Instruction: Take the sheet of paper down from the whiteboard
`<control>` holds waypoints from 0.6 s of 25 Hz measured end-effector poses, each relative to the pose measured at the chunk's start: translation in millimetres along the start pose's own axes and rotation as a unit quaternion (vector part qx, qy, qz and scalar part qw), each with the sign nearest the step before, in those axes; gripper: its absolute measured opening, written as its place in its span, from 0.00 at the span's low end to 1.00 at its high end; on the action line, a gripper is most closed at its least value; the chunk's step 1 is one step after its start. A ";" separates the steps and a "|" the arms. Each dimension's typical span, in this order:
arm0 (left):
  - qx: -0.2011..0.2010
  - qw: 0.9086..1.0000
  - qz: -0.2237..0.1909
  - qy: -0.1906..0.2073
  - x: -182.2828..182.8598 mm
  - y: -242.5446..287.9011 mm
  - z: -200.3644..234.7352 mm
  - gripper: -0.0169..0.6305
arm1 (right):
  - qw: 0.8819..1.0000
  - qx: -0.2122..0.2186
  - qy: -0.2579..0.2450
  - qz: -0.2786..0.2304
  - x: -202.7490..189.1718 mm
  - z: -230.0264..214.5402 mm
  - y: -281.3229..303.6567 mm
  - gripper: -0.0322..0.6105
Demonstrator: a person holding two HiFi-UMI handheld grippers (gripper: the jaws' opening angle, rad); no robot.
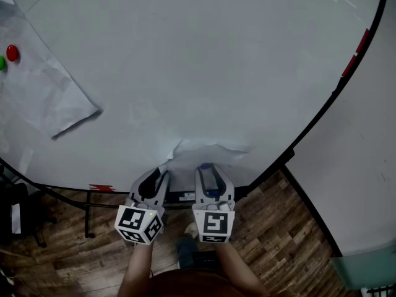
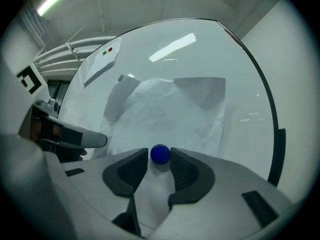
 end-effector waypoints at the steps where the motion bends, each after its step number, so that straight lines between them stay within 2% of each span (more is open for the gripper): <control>1: -0.001 1.000 0.001 0.001 0.1 0.7 -0.4 0.19 | 1.000 -0.002 -0.003 0.000 -0.1 0.2 0.2 0.27; 7: -0.002 1.000 0.004 0.009 1.5 3.9 -2.8 0.13 | 1.000 -0.016 -0.016 0.001 -0.1 2.1 0.4 0.24; 15: 0.002 1.000 0.005 -0.004 1.8 6.5 -1.3 0.07 | 1.000 -0.019 -0.020 0.000 -2.5 2.7 0.6 0.25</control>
Point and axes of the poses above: the fingertips, and each gripper's own axes: y forward along the fingers, z to its left, x out of its top, the point moved 9 cm from there along -y, backward along the fingers, and after that the axes turned 10 degrees about -y, right-handed, at the moved point
